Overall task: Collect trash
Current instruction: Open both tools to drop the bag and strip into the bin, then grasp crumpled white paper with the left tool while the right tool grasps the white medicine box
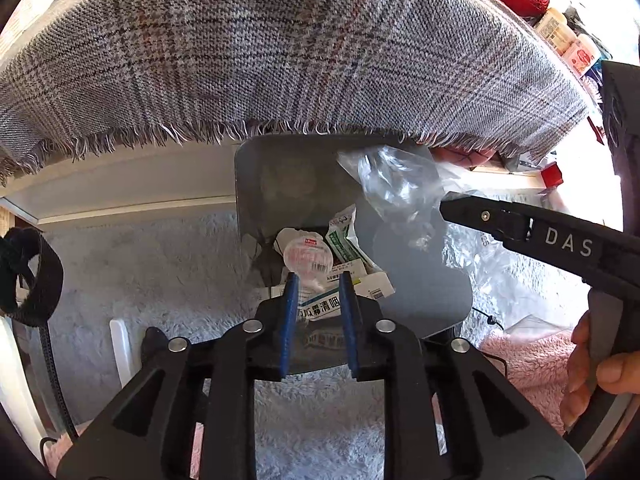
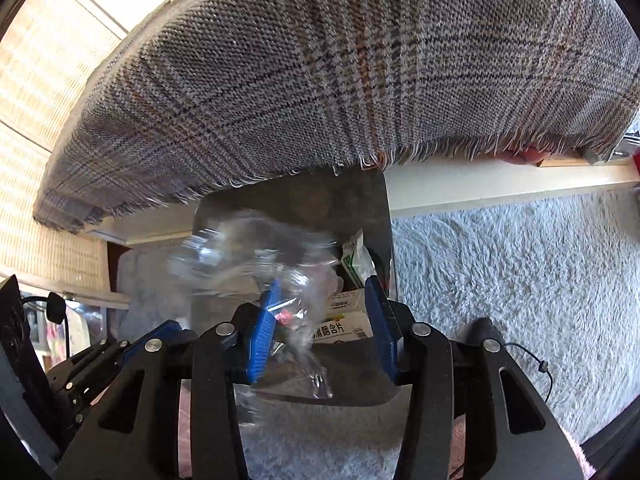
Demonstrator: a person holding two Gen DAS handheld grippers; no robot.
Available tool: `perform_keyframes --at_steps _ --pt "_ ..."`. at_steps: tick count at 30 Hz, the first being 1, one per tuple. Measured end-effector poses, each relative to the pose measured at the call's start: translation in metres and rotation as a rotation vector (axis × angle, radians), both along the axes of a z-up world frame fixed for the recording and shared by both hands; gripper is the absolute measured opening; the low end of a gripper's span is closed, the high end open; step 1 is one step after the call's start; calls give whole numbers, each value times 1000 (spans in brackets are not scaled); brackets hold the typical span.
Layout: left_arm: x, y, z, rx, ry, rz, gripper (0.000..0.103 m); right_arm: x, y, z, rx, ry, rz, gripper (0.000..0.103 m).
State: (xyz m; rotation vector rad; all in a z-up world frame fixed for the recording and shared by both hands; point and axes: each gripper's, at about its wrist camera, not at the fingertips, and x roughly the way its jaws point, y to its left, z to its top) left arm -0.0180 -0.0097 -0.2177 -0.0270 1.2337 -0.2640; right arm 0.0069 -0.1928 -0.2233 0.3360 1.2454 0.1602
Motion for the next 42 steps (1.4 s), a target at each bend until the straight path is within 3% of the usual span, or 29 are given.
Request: perform_keyframes --at_steps 1,2,4,9,15,22,32,42 --pt "0 2 2 1 -5 3 28 0 -1 0 -3 0 -4 52" --pt "0 3 3 4 -4 5 34 0 -2 1 -6 -2 -9 62" --pt "0 4 6 2 -10 6 38 1 -2 1 -2 -2 -10 67" --pt "-2 5 11 -1 -23 1 48 1 -1 2 -9 -1 -10 90" --pt "-4 1 11 4 -29 -4 51 2 -2 3 -13 1 -11 96" --pt "-3 5 18 -4 -36 6 53 5 -7 15 1 -16 -10 96" --pt "24 13 84 5 -157 29 76 30 -36 94 35 -170 -62 96" --pt "91 1 133 2 -246 20 79 95 -65 148 16 -259 -109 96"
